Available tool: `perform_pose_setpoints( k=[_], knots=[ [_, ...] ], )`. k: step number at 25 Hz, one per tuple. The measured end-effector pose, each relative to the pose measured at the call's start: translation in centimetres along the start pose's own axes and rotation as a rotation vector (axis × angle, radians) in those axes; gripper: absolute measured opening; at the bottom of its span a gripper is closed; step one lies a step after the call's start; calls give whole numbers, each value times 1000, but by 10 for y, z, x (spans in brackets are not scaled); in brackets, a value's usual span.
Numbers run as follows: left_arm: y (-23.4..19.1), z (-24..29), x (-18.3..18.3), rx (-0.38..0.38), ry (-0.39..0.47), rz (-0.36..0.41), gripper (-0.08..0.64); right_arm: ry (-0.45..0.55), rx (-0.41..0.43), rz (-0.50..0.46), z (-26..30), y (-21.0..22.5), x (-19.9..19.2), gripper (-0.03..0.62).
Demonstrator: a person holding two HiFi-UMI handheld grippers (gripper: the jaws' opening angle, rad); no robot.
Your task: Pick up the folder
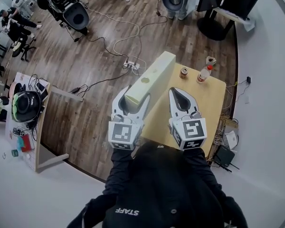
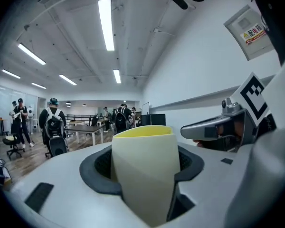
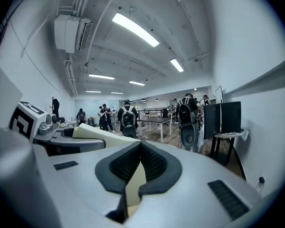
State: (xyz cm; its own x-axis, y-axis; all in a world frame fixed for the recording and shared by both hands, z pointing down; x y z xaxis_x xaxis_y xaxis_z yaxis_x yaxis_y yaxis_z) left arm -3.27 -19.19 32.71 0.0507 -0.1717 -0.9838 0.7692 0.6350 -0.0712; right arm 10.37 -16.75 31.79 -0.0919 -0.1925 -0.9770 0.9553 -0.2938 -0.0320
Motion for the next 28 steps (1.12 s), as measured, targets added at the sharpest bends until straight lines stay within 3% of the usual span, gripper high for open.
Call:
perform_pose_setpoints(
  k=[17, 28],
  knots=[
    [19, 5, 44, 47, 92, 94, 295, 97, -15, -41, -3, 10, 33, 20],
    [25, 2, 51, 65, 78, 123, 295, 105, -9, -34, -5, 11, 33, 20]
  ],
)
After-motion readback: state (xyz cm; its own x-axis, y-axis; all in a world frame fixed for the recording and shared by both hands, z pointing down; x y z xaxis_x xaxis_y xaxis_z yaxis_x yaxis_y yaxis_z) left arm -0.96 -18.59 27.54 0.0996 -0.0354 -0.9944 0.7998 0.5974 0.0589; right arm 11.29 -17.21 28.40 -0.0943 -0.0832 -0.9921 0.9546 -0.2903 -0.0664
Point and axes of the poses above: the fingertips, and each gripper's own axes: z forward along the fingers, y to its right, x out of its top, the point moved 4 cm from there along -z, backward along the fingers, and after that the axes turned 5 degrees about -z, right-handed, at the moved point
